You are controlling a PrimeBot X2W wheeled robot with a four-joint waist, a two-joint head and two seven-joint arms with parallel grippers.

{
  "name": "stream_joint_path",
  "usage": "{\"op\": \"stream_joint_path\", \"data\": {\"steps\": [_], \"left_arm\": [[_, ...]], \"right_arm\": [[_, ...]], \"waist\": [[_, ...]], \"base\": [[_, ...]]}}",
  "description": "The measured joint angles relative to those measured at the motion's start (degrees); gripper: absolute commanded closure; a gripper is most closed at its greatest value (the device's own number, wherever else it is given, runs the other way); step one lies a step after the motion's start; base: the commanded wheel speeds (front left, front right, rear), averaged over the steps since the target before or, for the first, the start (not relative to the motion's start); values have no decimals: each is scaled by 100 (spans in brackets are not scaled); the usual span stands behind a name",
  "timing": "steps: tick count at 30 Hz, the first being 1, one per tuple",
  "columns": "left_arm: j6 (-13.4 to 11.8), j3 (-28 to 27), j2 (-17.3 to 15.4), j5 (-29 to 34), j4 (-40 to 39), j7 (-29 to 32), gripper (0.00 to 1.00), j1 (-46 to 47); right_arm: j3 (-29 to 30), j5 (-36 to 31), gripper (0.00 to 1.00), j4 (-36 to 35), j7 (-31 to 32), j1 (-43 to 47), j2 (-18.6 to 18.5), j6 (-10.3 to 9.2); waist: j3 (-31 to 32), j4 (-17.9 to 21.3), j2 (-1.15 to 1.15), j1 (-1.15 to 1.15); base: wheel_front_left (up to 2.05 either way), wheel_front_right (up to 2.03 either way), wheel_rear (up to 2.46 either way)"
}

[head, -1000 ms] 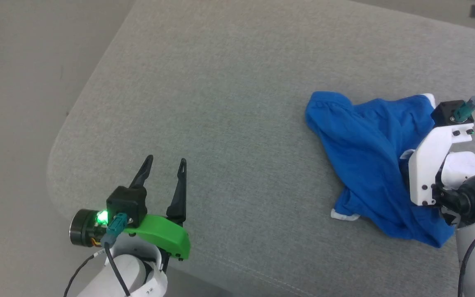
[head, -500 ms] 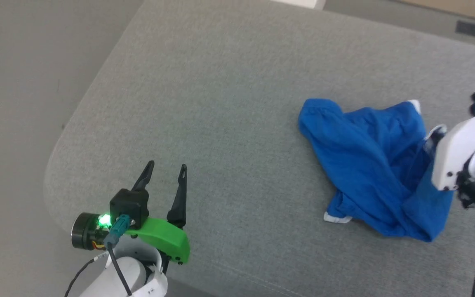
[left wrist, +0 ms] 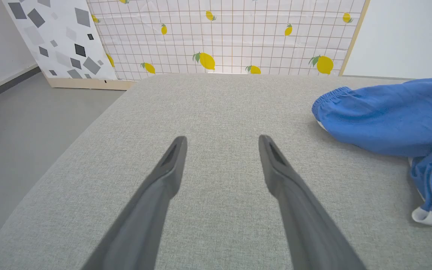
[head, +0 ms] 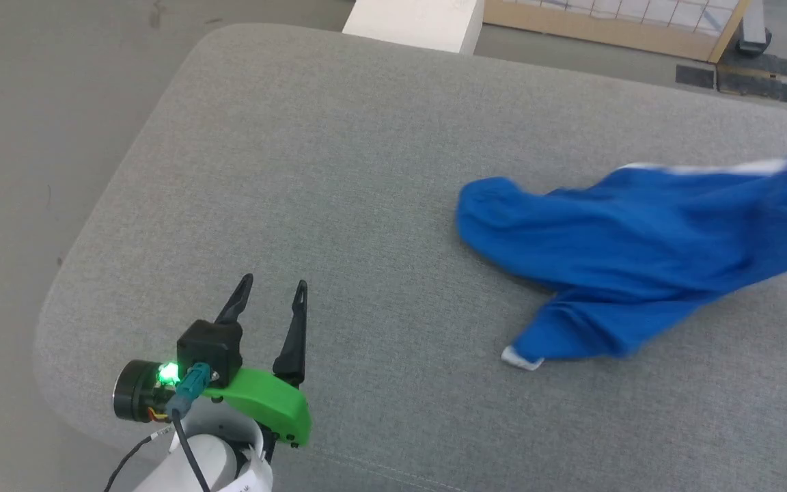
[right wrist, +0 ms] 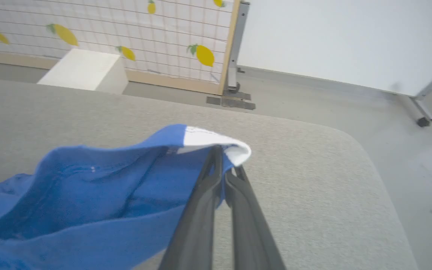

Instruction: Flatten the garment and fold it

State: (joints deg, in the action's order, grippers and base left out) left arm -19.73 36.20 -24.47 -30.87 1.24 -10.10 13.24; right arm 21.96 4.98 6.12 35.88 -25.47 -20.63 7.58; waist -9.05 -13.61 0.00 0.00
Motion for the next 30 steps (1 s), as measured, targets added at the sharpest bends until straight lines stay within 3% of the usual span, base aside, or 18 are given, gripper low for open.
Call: {"op": "stream_joint_path", "data": {"steps": [7, 8, 9, 19, 30], "left_arm": [[0, 0, -4, 0, -56, 0, 0, 36], [0, 0, -3, 0, -58, 0, 0, 47], [0, 0, -3, 0, -58, -2, 0, 53], [-1, -27, 8, -55, -13, -5, 0, 121], [-111, -256, 2, -258, -138, -14, 0, 146]], "right_arm": [[779, -954, 100, 659, -756, -327, -270, -1], [812, -1076, 91, 749, -831, -369, -264, -1], [808, -1151, 0, 835, -865, -382, -250, -1], [436, -1082, 0, 1196, -1279, -382, 380, -1], [-394, -43, 0, 115, -1938, 121, 934, -1]], "waist": [[-227, -37, 0, 0], [-269, -42, 0, 0], [-299, -46, 0, 0], [-288, 108, 0, 0], [121, 551, 0, 0]], "base": [[0, 0, 0], [0, 0, 0], [0, 0, 0], [0, 0, 0], [0, 0, 0]]}}
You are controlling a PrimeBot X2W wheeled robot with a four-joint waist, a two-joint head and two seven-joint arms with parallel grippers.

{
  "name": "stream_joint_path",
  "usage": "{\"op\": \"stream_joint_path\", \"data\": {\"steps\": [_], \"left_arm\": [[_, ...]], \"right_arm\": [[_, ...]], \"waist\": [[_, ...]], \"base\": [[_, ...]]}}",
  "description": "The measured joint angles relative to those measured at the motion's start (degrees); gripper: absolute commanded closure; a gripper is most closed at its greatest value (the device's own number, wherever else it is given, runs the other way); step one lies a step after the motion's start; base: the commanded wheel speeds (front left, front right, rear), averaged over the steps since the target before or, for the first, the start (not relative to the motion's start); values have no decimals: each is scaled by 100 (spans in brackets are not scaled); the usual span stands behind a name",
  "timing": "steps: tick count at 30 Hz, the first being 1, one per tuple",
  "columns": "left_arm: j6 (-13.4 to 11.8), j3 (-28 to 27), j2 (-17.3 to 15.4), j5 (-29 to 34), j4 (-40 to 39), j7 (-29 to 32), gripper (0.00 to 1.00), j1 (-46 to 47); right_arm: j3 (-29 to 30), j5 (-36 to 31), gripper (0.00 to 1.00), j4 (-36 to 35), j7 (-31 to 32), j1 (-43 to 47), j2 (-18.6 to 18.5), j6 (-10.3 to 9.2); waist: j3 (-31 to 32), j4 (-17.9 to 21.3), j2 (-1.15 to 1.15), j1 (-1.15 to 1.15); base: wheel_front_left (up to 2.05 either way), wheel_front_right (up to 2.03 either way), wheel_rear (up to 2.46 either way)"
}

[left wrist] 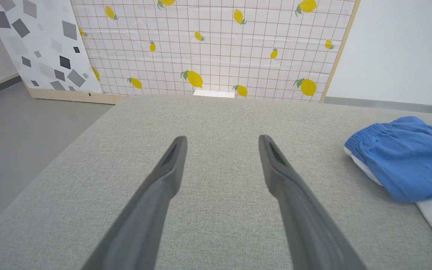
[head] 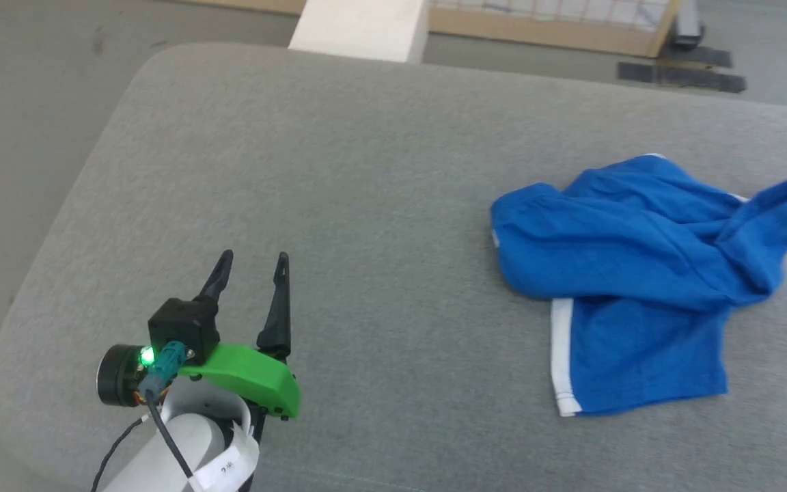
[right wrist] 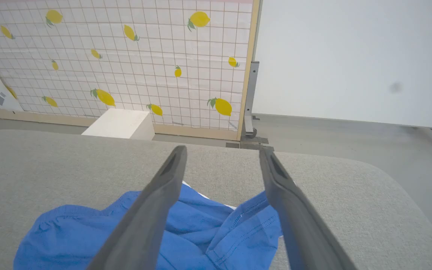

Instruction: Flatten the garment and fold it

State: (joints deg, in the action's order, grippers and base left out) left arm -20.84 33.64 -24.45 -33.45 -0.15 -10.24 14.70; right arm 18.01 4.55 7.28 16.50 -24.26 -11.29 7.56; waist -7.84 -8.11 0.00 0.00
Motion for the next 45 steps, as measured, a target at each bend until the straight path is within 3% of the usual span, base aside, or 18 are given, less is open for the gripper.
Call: {"op": "stream_joint_path", "data": {"steps": [10, 15, 21, 26, 34, 39, 45], "left_arm": [[-59, -23, -21, -80, -71, -1, 0, -74], [-66, -7, -8, -102, -44, -52, 0, -146], [-42, 31, 0, -111, -30, -96, 0, -181], [-36, 64, 18, -119, -35, -96, 0, -175], [24, 118, 62, -127, 8, -102, 0, -125], [71, 159, 125, -127, 100, -141, 0, -36], [104, 172, 143, -126, 160, -172, 0, 2]], "right_arm": [[-645, 573, 0, -1267, -584, 1658, 587, 0], [-880, 627, 0, -1572, -784, 2429, 766, 0], [-1017, 628, 0, -1720, -746, 2733, 812, 0], [-1597, 608, 0, -1813, -158, 2760, 778, 0], [-2679, 728, 0, -1567, 1591, 2625, 310, 0], [-2881, 805, 0, -1209, 2409, 2362, 181, -1], [-2948, 805, 0, -868, 2610, 2258, 87, -1]], "waist": [[238, 437, 0, 0], [293, 575, 0, 0], [222, 600, 0, 0], [69, 536, 0, 0], [-260, 344, 0, 0], [-421, 125, 0, 0], [-572, -63, 0, 0]], "base": [[0, 0, 0], [0, 0, 0], [0, 0, 0], [0, 0, 0], [0, 0, 0], [0, 0, 0], [0, 0, 0]]}}
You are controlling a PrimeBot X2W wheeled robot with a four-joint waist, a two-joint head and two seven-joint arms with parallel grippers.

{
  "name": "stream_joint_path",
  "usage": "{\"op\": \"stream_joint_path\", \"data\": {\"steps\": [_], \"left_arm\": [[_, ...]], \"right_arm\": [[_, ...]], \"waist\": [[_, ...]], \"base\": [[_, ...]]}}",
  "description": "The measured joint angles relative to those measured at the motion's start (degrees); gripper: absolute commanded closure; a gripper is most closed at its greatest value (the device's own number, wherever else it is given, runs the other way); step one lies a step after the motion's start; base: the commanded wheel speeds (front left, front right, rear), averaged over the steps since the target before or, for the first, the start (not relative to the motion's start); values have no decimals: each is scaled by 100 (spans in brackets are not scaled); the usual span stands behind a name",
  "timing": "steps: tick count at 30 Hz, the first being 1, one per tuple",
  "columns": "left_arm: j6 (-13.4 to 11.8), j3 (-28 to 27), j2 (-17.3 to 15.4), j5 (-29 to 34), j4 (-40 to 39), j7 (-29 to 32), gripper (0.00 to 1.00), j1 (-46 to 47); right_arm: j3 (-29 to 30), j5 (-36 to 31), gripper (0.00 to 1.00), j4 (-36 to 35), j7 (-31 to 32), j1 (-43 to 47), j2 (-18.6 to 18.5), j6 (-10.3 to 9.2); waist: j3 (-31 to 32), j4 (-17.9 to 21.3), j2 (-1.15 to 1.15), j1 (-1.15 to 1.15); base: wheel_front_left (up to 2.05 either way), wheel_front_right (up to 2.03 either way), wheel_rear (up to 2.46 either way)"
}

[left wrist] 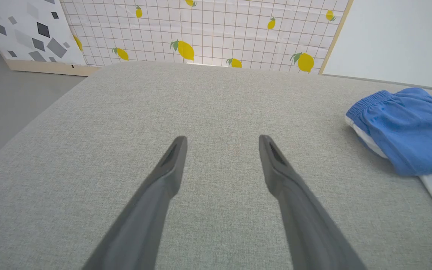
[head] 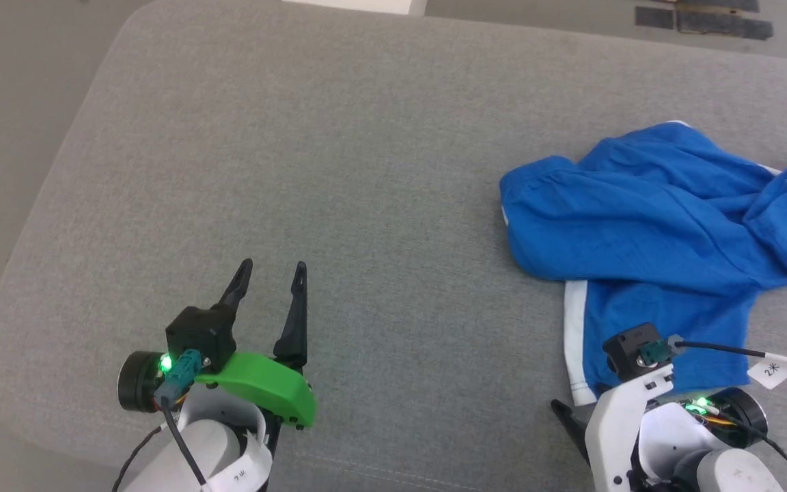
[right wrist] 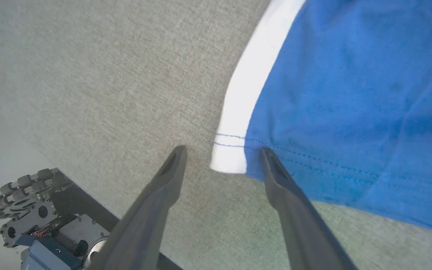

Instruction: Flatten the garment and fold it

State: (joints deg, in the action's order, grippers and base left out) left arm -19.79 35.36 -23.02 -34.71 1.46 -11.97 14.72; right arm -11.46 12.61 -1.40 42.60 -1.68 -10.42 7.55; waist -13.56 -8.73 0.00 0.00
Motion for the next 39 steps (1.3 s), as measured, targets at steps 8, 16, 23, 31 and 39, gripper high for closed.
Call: {"op": "stream_joint_path", "data": {"steps": [8, 16, 23, 31, 39], "left_arm": [[7, -10, -1, -3, 76, -23, 0, -3], [5, 1, -15, -51, 114, -23, 0, -135], [-2, 43, -1, -63, 47, -20, 0, -171], [-3, 51, -12, -67, -10, -9, 0, -168], [-14, 54, -79, -110, -127, 53, 0, -171]], "right_arm": [[11, 70, 100, 120, -136, -52, -281, 1], [790, 179, 100, -514, 330, 1065, -998, 2], [1302, 286, 90, -804, 412, 1653, -1244, 2], [1282, 519, 0, -1055, -358, 1299, -909, 2], [1808, 764, 0, -1536, -2079, 703, -193, 2]], "waist": [[-1, 20, 0, 0], [343, 345, 0, 0], [587, 714, 0, 0], [626, 930, 0, 0], [619, 1127, 0, 0]], "base": [[0, 0, 0], [0, 0, 0], [0, 0, 0], [0, 0, 0], [0, 0, 0]]}}
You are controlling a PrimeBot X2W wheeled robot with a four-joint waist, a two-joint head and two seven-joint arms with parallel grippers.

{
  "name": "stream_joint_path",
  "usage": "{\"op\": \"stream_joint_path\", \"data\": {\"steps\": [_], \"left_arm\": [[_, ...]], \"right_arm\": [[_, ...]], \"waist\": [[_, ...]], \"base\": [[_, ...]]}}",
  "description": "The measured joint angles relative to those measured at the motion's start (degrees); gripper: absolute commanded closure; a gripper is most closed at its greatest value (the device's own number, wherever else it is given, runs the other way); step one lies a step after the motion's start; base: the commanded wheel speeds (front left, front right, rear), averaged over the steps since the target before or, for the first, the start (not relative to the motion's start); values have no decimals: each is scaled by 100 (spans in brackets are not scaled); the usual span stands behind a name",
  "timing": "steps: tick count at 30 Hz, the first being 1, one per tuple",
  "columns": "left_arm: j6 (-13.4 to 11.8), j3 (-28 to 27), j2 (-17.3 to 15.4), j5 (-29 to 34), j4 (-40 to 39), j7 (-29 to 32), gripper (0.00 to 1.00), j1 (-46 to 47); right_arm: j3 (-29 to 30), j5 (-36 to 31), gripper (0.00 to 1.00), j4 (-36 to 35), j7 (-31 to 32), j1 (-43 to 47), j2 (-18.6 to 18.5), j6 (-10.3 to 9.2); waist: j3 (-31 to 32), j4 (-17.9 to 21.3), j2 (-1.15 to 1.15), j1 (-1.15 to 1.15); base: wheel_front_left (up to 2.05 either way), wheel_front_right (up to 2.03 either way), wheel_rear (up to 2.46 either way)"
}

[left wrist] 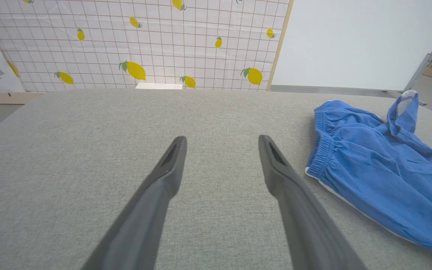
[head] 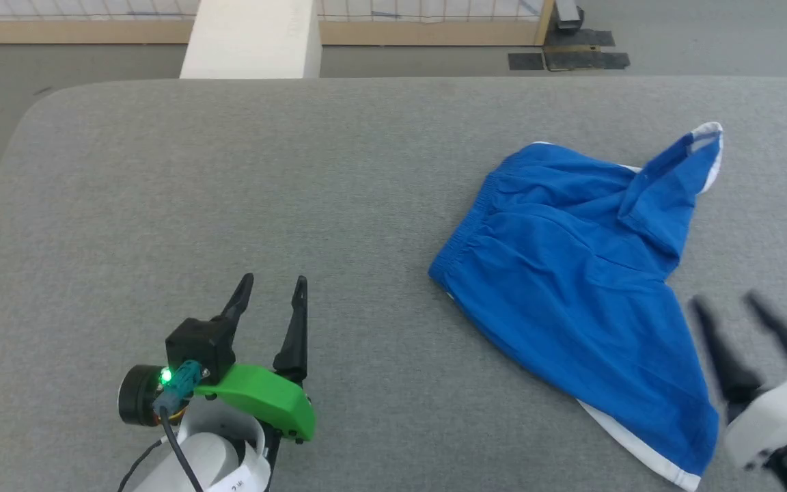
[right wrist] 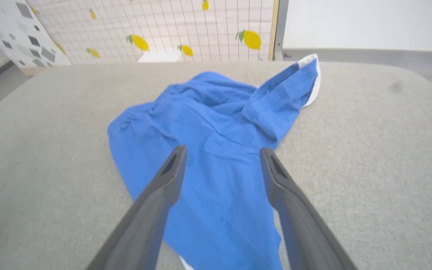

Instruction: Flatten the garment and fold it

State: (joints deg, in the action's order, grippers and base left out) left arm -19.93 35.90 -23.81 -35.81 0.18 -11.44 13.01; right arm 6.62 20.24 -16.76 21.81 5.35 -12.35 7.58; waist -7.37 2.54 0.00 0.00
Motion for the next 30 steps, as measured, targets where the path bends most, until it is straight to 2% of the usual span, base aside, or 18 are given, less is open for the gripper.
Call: {"op": "stream_joint_path", "data": {"steps": [4, 8, 15, 23, 30], "left_arm": [[163, 126, -14, -107, -99, 214, 0, 90], [508, 403, -18, -156, -151, 767, 0, 502], [1176, 894, 30, -274, 41, 2356, 0, 1815], [1705, 1111, 196, -723, 799, 4001, 0, 3080], [1904, 1192, 180, -857, 1262, 4493, 0, 3501]], "right_arm": [[616, -469, 0, 91, -1124, -79, 552, 0], [1183, -911, 0, 312, -1702, -81, 889, 0], [1496, -690, 0, 702, -2089, -193, 926, 0], [1373, -586, 0, 1111, -2420, -329, 932, 0], [1235, -554, 0, 1468, -2658, -329, 933, 0]], "waist": [[-81, 91, 0, 0], [-265, 172, 0, 0], [-712, 382, 0, 0], [-1221, 803, 0, 0], [-1544, 1148, 0, 1]], "base": [[0, 0, 0], [0, 0, 0], [0, 0, 0], [0, 0, 0], [0, 0, 0]]}}
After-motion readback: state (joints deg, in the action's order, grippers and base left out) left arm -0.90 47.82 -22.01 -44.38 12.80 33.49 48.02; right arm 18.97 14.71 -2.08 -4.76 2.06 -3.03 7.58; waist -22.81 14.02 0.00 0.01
